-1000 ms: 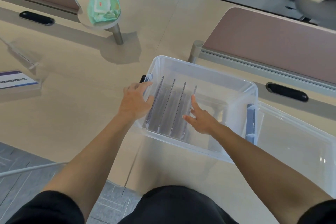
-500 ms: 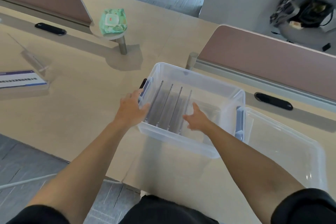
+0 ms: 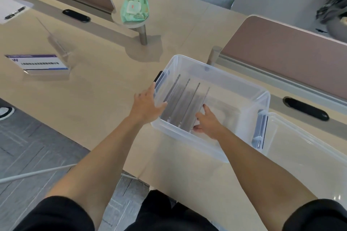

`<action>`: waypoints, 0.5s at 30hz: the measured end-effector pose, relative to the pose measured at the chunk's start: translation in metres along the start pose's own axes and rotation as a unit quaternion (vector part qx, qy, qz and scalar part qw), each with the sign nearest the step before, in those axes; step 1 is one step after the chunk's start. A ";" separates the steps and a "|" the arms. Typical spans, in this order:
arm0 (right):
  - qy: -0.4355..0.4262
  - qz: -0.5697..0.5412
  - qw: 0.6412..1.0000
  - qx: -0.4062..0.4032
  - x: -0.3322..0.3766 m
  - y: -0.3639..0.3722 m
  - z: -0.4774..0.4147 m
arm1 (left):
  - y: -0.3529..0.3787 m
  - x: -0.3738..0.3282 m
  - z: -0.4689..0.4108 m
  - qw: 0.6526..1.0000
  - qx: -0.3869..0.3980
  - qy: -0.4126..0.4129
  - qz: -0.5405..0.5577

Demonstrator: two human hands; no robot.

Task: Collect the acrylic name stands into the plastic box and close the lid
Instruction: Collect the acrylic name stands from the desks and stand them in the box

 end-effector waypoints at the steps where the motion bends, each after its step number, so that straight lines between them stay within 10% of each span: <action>1: 0.000 0.003 1.000 -0.002 0.001 0.000 0.001 | 0.000 -0.001 0.000 1.000 0.001 -0.001 -0.002; 6: 0.026 0.058 0.998 0.006 0.014 -0.006 0.013 | -0.009 -0.003 0.004 0.999 0.033 -0.021 0.016; 15: -0.257 0.317 0.912 0.024 0.125 0.022 0.067 | -0.064 0.008 0.057 0.990 -0.032 -0.110 0.083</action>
Point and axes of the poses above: each hand's wrist, its own z-axis away from the middle knuckle, its own y-axis out of the palm, x = y × z, the point moved 5 cm from there along -z, towards the middle knuckle, and after that the axes turned 13 degrees about -z, right-handed, at the moved point
